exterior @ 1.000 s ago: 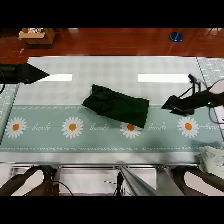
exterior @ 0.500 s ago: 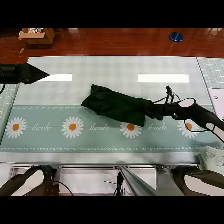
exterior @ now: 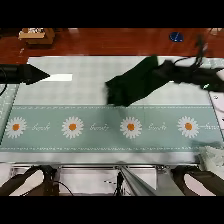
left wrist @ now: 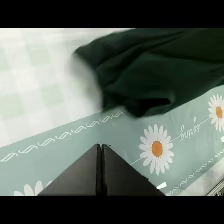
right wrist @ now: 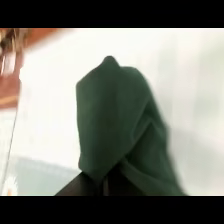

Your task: Fold the shirts.

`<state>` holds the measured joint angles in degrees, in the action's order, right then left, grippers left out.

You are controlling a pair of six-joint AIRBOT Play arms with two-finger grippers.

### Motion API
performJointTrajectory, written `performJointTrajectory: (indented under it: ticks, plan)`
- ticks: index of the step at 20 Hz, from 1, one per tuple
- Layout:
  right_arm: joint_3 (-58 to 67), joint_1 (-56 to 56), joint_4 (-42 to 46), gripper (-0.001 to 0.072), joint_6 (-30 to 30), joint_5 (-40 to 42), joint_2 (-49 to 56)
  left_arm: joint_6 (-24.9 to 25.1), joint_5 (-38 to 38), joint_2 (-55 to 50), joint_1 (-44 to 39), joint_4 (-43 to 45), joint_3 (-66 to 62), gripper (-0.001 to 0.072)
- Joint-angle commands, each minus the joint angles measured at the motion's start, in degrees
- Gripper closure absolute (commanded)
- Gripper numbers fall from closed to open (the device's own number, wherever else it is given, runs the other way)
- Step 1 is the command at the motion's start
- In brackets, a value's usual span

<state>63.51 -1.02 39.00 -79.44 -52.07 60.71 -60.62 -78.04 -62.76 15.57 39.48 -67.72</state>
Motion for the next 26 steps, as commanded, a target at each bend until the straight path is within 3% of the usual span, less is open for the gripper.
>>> performJointTrajectory:
  ticks: [1,3,6,9,13,19,23,26]
  plan:
    - [15.2,-7.0,27.7,0.0686,-14.6,-16.1,-6.0,0.2,0.0,-1.8,0.0,0.0,0.0,0.0687]
    - [19.8,-12.9,34.7,0.0686,-15.9,-25.2,-7.0,0.2,0.0,-2.9,0.0,0.0,0.0,0.0687]
    - [21.4,-23.9,36.8,0.0686,-14.0,-36.7,-6.9,0.2,0.0,-3.5,0.0,0.0,0.1,0.0687]
    - [21.4,-33.4,41.2,0.0686,-11.6,-44.2,-6.7,1.2,-0.2,-3.5,0.0,0.0,0.1,0.0687]
    - [21.4,-43.7,54.8,0.0686,-8.3,-52.2,-6.7,1.5,-0.2,-3.5,0.0,0.0,0.1,0.0687]
    - [20.3,-55.5,60.8,0.0686,-9.3,-54.3,-8.4,3.2,0.2,-3.5,0.0,0.0,0.0,0.0687]
    - [11.5,-63.6,62.2,0.0686,-8.2,-54.3,-13.4,3.2,4.6,-3.5,0.0,0.0,0.0,0.0686]
    - [3.1,-69.4,69.9,0.0686,-7.4,-53.0,-17.6,5.4,8.9,-3.6,0.9,0.1,0.0,0.0686]
